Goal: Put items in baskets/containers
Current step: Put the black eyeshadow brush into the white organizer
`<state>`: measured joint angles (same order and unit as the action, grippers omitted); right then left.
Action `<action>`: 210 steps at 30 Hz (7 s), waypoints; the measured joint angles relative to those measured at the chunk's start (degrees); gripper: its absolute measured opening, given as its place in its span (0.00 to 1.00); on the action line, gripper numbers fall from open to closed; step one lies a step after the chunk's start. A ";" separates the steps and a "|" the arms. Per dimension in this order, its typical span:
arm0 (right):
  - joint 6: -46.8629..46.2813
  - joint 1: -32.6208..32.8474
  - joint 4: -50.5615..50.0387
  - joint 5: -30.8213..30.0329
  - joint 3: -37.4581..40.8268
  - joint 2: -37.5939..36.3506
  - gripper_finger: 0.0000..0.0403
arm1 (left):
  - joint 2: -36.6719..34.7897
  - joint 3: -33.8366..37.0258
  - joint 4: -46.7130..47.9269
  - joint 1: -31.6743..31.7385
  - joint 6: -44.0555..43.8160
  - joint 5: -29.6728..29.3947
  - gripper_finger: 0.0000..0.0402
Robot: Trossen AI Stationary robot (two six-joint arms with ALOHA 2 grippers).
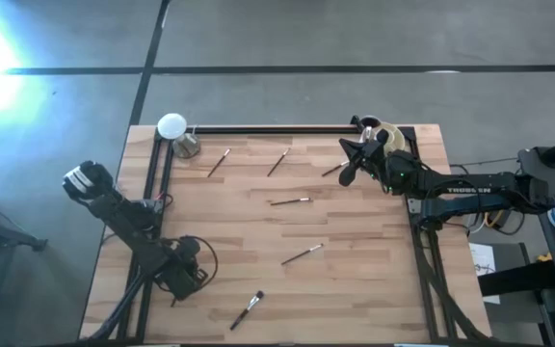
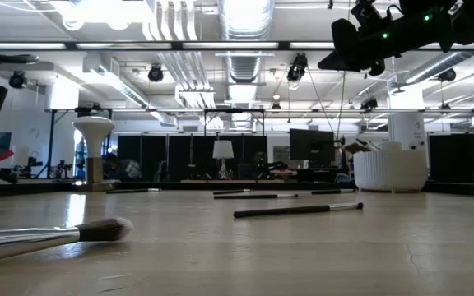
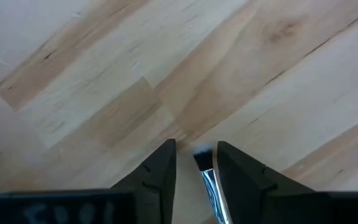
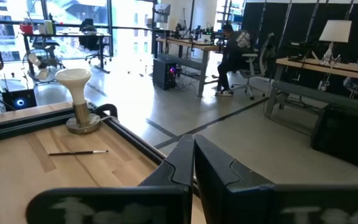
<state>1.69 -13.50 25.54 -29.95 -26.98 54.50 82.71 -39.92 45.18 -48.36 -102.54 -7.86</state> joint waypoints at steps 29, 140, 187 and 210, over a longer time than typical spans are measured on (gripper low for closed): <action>0.46 -0.04 0.88 -0.03 0.00 0.02 0.02 | -7.29 -3.97 -2.93 7.12 24.52 -23.90 0.00; 4.65 1.39 0.46 20.07 -16.83 17.89 0.03 | -7.31 6.40 -92.14 60.63 100.71 13.88 0.16; -11.21 -37.79 -13.44 16.95 -0.44 9.33 0.03 | -7.21 20.37 -104.56 60.59 100.80 13.77 0.16; -11.94 -37.79 -18.22 16.36 -2.13 9.35 0.16 | -7.21 20.37 -104.25 60.61 100.80 13.77 0.16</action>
<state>-10.24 -51.29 7.32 -13.59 -29.11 63.86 75.50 -19.55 -59.07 12.25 -1.74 5.91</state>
